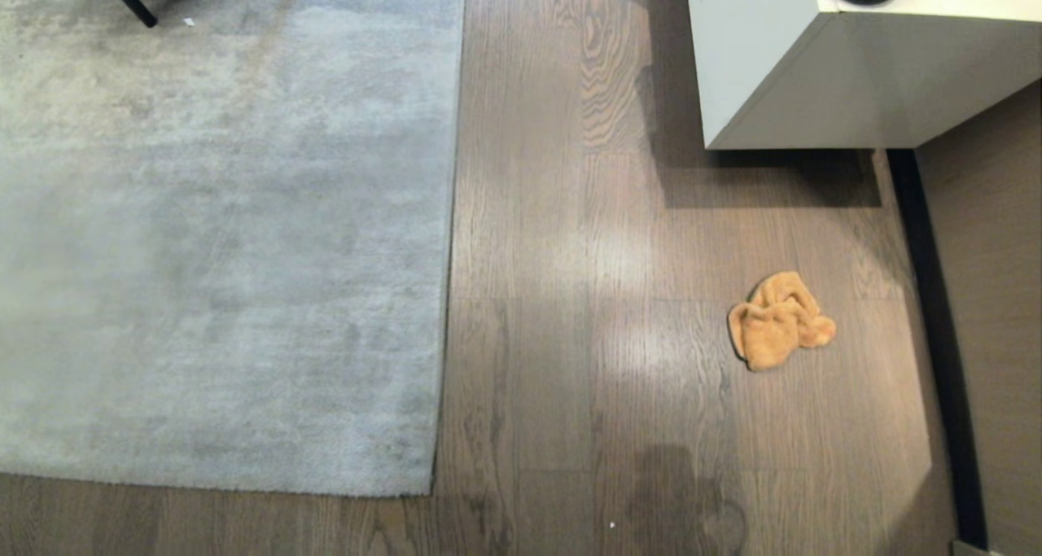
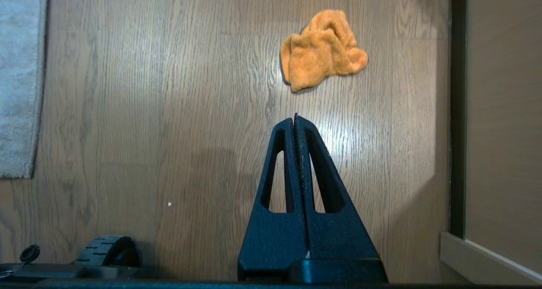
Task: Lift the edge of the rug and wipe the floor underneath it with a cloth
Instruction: Pick up the rag
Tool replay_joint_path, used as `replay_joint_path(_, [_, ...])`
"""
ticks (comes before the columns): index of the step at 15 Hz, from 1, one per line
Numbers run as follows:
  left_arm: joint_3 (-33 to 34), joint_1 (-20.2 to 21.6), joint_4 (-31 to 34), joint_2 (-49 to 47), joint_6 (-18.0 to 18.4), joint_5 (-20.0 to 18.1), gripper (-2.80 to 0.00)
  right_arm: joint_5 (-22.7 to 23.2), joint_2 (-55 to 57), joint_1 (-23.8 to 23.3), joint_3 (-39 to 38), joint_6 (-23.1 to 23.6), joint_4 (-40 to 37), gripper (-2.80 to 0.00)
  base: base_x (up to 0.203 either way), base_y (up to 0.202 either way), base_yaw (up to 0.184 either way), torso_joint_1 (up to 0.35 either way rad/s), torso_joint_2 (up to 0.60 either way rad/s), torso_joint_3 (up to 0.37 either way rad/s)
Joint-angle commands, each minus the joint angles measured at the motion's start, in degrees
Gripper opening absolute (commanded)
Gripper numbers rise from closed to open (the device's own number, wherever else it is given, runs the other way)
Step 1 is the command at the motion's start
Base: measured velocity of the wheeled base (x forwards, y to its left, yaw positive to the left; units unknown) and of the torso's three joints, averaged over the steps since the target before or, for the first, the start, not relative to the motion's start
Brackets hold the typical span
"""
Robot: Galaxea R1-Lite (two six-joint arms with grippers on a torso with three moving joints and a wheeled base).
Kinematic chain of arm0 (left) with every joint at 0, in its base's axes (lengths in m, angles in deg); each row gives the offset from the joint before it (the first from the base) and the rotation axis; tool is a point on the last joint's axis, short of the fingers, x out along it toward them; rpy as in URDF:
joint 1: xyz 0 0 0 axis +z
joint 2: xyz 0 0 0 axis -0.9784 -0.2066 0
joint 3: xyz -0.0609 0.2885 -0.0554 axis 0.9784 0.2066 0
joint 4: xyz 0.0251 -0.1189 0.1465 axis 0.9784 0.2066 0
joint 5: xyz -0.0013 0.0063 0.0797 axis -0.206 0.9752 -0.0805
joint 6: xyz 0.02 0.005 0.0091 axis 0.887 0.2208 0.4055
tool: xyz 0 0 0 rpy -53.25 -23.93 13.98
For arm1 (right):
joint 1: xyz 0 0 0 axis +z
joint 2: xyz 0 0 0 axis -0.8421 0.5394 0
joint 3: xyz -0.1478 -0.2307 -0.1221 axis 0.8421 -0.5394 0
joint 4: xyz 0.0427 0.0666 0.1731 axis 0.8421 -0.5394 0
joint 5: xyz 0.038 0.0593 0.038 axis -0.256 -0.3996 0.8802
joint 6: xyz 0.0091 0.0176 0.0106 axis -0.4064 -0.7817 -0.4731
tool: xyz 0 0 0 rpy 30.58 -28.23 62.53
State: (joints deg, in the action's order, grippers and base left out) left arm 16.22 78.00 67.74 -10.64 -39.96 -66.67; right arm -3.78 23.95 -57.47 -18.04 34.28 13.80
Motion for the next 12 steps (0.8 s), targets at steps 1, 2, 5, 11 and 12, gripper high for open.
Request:
replay_joint_path(1, [0.0, 0.0, -0.1, 0.0, 0.0, 0.1, -2.8, 0.0, 0.1, -0.1, 0.0, 0.0, 0.0, -2.8, 0.0, 0.0, 0.0, 0.005, 0.0, -0.193])
replay_joint_path(2, [0.0, 0.0, -0.1, 0.0, 0.0, 0.1, -2.8, 0.0, 0.1, 0.0, 0.0, 0.1, 0.0, -2.8, 0.0, 0.0, 0.0, -0.001, 0.0, -0.202])
replay_joint_path(5, [0.0, 0.0, -0.2, 0.0, 0.0, 0.1, -2.8, 0.0, 0.1, 0.0, 0.0, 0.0, 0.0, -2.8, 0.0, 0.0, 0.0, 0.001, 0.0, -0.199])
replay_joint_path(11, [0.0, 0.0, -0.2, 0.0, 0.0, 0.1, -2.8, 0.0, 0.1, 0.0, 0.0, 0.1, 0.0, -2.8, 0.0, 0.0, 0.0, 0.002, 0.0, -0.197])
replay_joint_path(12, [0.0, 0.0, -0.2, 0.0, 0.0, 0.1, -2.8, 0.0, 0.1, 0.0, 0.0, 0.0, 0.0, -2.8, 0.0, 0.0, 0.0, 0.002, 0.01, -0.198])
